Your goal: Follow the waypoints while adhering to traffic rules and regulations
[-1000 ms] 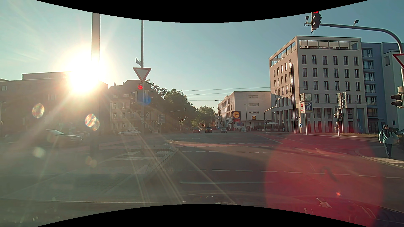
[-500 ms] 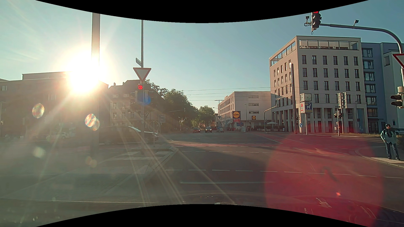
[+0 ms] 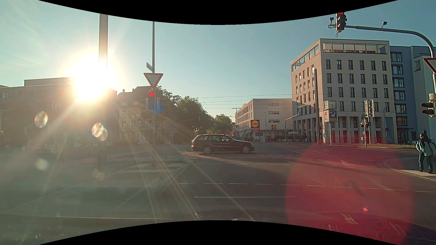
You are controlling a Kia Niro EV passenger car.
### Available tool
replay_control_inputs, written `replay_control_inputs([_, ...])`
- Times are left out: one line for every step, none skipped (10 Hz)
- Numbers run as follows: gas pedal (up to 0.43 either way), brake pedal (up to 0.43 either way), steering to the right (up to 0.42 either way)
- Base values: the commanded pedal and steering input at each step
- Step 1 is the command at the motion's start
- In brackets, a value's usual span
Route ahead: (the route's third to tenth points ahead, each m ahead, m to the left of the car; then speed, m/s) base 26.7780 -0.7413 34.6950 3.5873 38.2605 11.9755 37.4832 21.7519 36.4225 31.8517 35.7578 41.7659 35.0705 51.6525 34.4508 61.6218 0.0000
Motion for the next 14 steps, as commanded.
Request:
replay_control_inputs([0.0, 0.226, -0.001])
replay_control_inputs([0.0, 0.226, -0.001])
replay_control_inputs([0.0, 0.226, -0.001])
replay_control_inputs([0.0, 0.226, -0.001])
replay_control_inputs([0.0, 0.226, -0.001])
replay_control_inputs([0.0, 0.226, -0.001])
replay_control_inputs([0.0, 0.226, -0.001])
replay_control_inputs([0.0, 0.226, -0.001])
replay_control_inputs([0.0, 0.226, -0.001])
replay_control_inputs([0.0, 0.226, -0.001])
replay_control_inputs([0.0, 0.226, -0.001])
replay_control_inputs([0.0, 0.226, -0.001])
replay_control_inputs([0.0, 0.226, -0.001])
replay_control_inputs([0.0, 0.226, -0.001])
